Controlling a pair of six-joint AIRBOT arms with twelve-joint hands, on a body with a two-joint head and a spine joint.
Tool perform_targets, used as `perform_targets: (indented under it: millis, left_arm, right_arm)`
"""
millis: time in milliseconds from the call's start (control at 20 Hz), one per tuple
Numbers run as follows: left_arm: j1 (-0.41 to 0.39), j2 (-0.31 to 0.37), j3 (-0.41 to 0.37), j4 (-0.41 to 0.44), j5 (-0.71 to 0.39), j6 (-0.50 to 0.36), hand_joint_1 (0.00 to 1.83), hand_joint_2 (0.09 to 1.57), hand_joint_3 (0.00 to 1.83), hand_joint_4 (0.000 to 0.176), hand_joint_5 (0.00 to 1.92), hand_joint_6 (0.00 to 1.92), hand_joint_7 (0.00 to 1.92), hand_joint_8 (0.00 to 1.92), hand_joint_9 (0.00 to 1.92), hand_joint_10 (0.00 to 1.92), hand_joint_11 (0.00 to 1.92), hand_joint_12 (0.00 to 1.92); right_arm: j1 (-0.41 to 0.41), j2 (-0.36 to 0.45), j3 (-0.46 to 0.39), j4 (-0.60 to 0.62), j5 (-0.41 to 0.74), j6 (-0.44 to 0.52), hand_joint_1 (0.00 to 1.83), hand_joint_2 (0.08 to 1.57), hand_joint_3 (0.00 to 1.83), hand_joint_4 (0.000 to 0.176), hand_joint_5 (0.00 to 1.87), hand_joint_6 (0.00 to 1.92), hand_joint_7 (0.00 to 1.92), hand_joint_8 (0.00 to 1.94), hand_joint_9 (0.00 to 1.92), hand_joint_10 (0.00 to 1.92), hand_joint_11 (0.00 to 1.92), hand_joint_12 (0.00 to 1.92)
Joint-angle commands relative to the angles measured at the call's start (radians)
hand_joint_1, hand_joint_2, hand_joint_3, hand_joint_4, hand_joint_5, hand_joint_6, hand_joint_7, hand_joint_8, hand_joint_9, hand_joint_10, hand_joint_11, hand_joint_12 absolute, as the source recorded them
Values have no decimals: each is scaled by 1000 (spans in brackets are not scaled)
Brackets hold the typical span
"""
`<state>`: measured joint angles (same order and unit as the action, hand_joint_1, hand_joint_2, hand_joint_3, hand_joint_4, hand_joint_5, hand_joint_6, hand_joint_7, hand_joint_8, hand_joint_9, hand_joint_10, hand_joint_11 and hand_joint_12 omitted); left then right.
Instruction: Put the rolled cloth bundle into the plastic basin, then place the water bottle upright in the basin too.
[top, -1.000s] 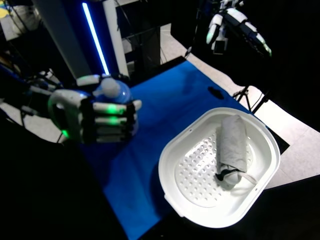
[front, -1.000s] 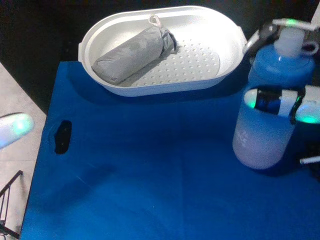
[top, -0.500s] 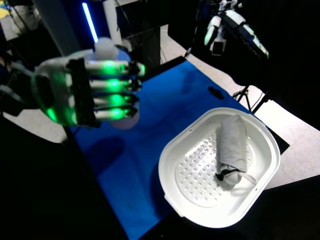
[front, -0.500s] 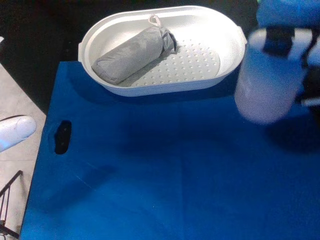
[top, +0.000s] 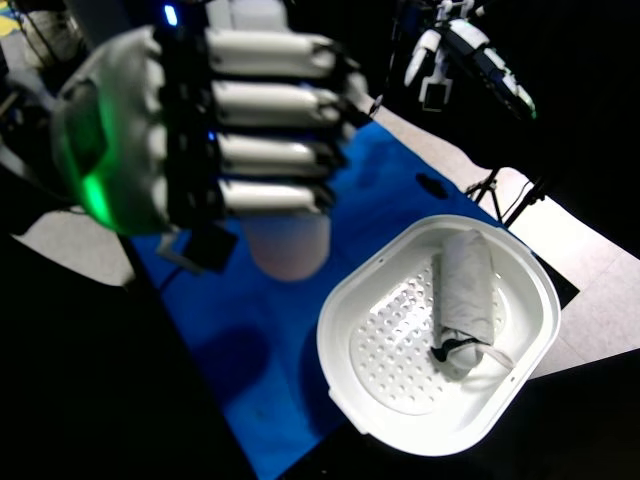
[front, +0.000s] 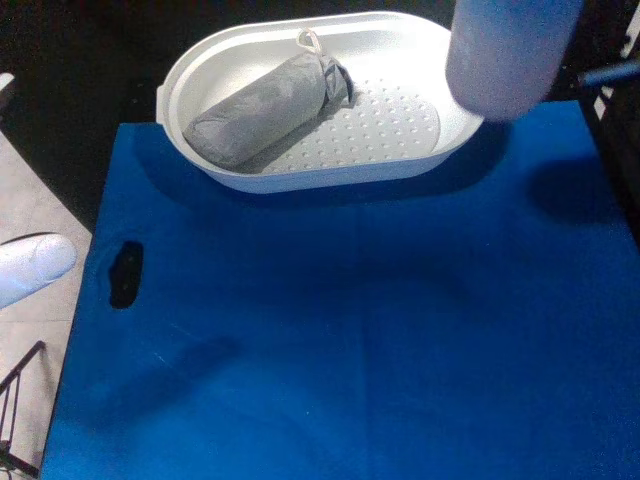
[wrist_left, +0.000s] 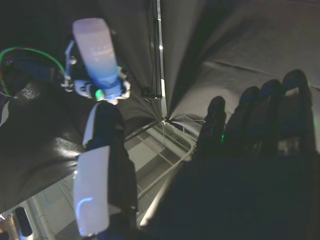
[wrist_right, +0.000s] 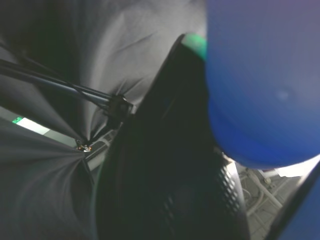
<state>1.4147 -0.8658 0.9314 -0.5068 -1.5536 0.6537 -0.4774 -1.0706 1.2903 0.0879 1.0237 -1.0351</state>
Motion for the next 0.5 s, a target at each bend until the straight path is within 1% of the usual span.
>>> perform_targets:
  millis: [0,50,100,150,200,250,300,350,400,450]
  left_arm:
    - [-8,3,10,9,-128,-14,476,874,0,176,90,0,0,0,0,0,0,0]
    - [-9,3,12,11,-127,-15,487,872,0,176,92,1,0,0,0,0,0,0]
    - [-15,2,17,19,-121,-18,480,868,0,176,97,2,0,0,0,0,0,0]
    - [-19,1,19,23,-117,-18,484,860,0,176,97,2,0,0,0,0,0,0]
    - [-21,0,21,26,-115,-18,485,857,0,176,94,0,0,0,0,0,0,0]
    - [-23,-1,24,30,-111,-19,485,855,0,176,93,0,0,0,0,0,0,0]
    - [-25,-2,27,32,-109,-21,488,850,0,176,94,0,0,0,0,0,0,0]
    - [-27,-4,30,35,-107,-24,492,847,0,176,97,1,0,0,0,0,0,0]
    - [-30,-7,34,39,-105,-26,488,847,0,176,93,0,0,0,0,0,0,0]
    - [-34,-9,36,43,-103,-27,491,846,0,176,91,0,0,0,0,0,0,0]
  right_arm:
    - [30,-14,19,35,105,11,1216,1161,0,0,823,1200,981,1146,963,1614,916,1880]
    - [36,-27,33,42,95,11,1229,1130,0,0,899,1059,1026,1094,952,1545,848,1905]
    - [57,-60,81,61,47,10,1230,1129,0,0,934,968,986,1197,884,1592,783,1920]
    - [75,-81,112,69,9,10,1209,1149,5,0,888,1073,936,1253,856,1627,796,1921]
    - [85,-104,140,76,-22,10,1188,1175,12,0,834,1170,879,1321,842,1620,822,1911]
    - [100,-150,197,91,-76,10,1179,1190,9,6,822,1199,844,1369,843,1701,860,1919]
    - [113,-181,240,99,-113,10,1086,1178,2,0,850,1237,788,1689,883,1890,976,1921]
    - [118,-205,266,105,-135,10,1088,1179,1,0,849,1239,803,1795,954,1915,1065,1921]
    - [122,-231,299,113,-157,10,1076,1195,4,0,818,1284,799,1834,1015,1921,1136,1921]
    - [124,-248,320,119,-169,10,1086,1198,4,0,811,1291,788,1845,1038,1921,1158,1921]
